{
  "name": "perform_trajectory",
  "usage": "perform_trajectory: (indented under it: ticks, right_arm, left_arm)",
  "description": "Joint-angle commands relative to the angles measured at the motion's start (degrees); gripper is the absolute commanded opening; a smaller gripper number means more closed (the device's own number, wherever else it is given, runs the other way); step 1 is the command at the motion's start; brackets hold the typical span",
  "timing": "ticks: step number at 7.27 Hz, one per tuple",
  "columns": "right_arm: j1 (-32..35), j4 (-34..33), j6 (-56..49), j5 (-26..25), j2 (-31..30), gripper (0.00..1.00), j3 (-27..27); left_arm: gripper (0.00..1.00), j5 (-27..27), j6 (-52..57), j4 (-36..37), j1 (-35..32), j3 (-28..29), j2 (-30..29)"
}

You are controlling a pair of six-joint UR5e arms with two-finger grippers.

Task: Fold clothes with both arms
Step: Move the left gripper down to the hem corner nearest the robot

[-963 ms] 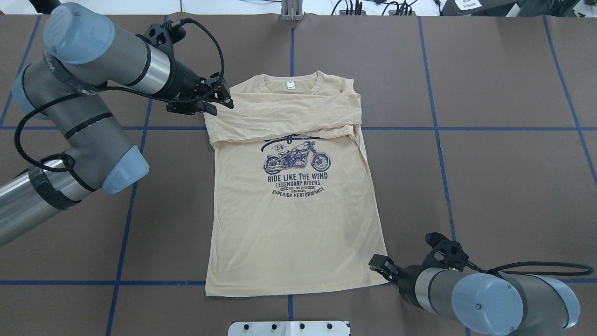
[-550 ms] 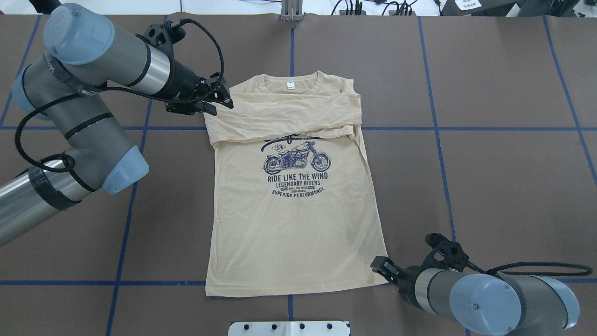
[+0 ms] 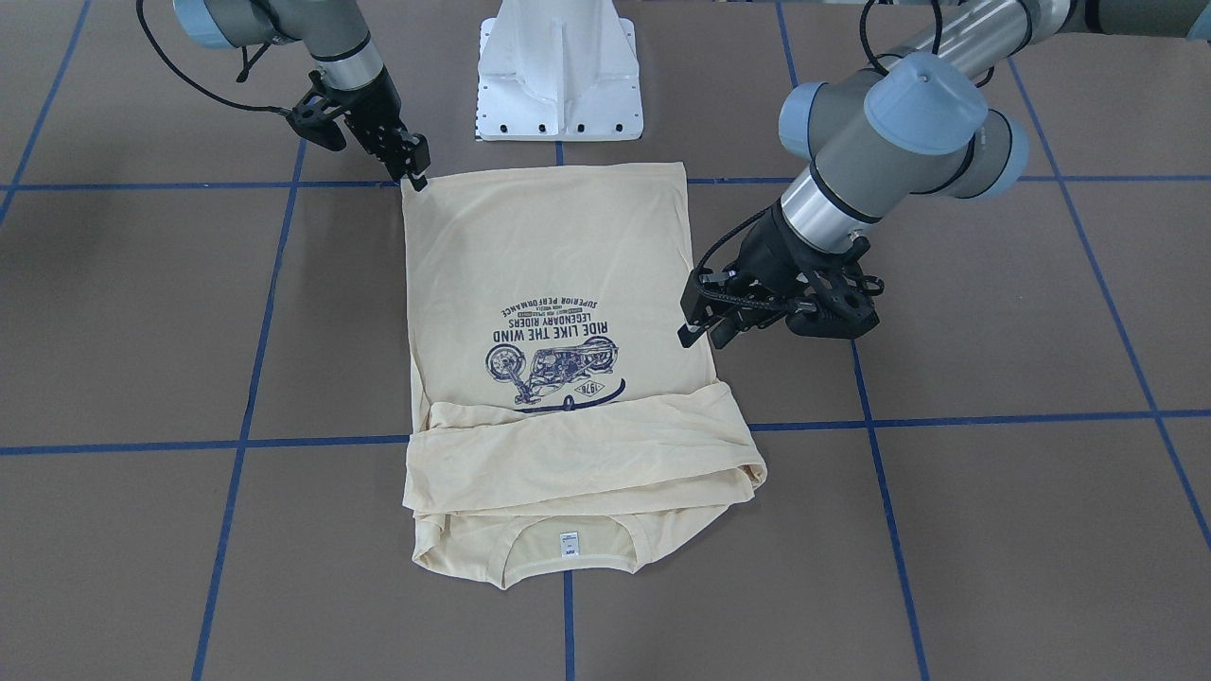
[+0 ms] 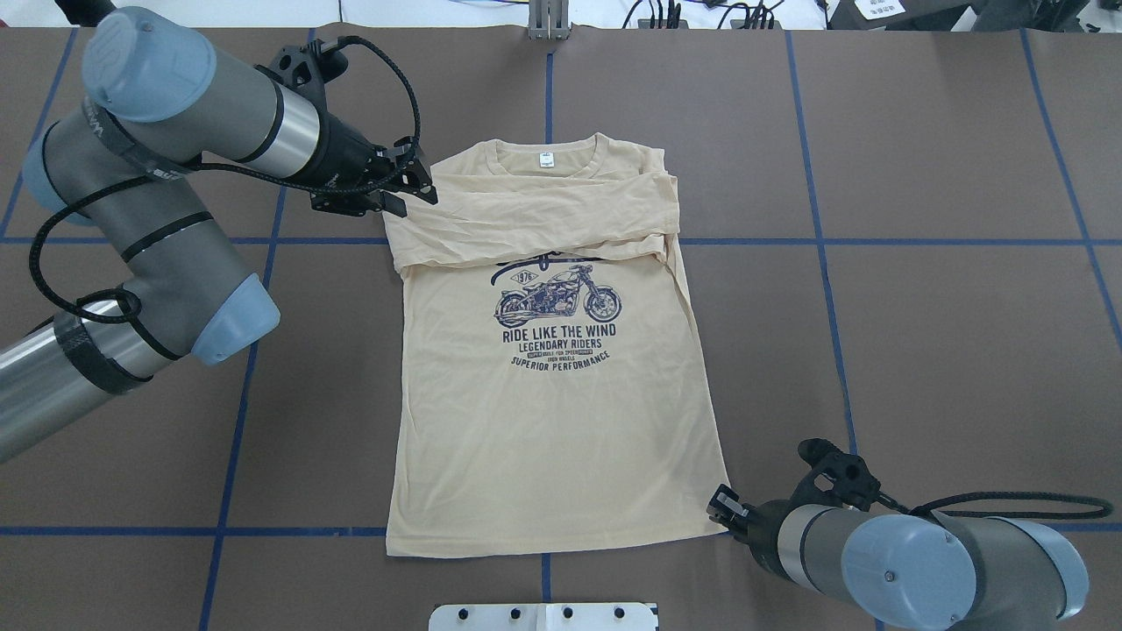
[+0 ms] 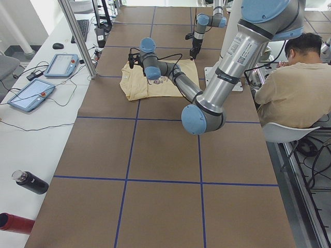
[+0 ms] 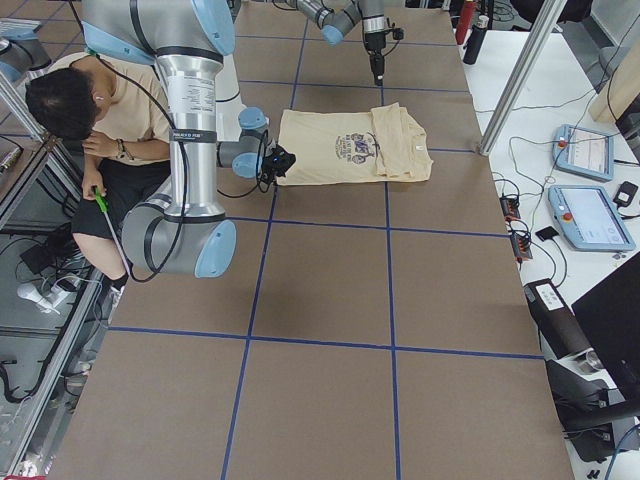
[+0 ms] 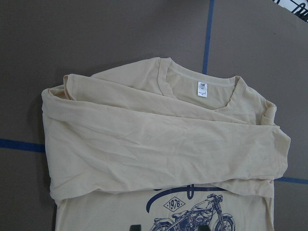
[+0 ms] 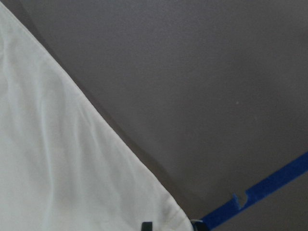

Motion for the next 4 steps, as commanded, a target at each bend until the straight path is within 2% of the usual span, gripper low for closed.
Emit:
perform_trajectory:
  ticks: [1,2,4]
  right_arm:
    - [0.04,-0.01,0.03,0.21,-0.02,0.06,0.53]
    - [0.22,-0.1,0.03,0.56,-0.28,0.0,0.88]
    - [0.31,-1.84,0.03,1.26,-0.72,0.0,2.46]
  left_arm:
    - [0.5,0.0,-0.02,0.0,0.0,-0.01,0.03]
    - [0.5,0.0,-0.02,0.0,0.0,-0.1,0.03]
    - [0.5,-0.17,-0.8,0.0,0.0,-0.36,0.03]
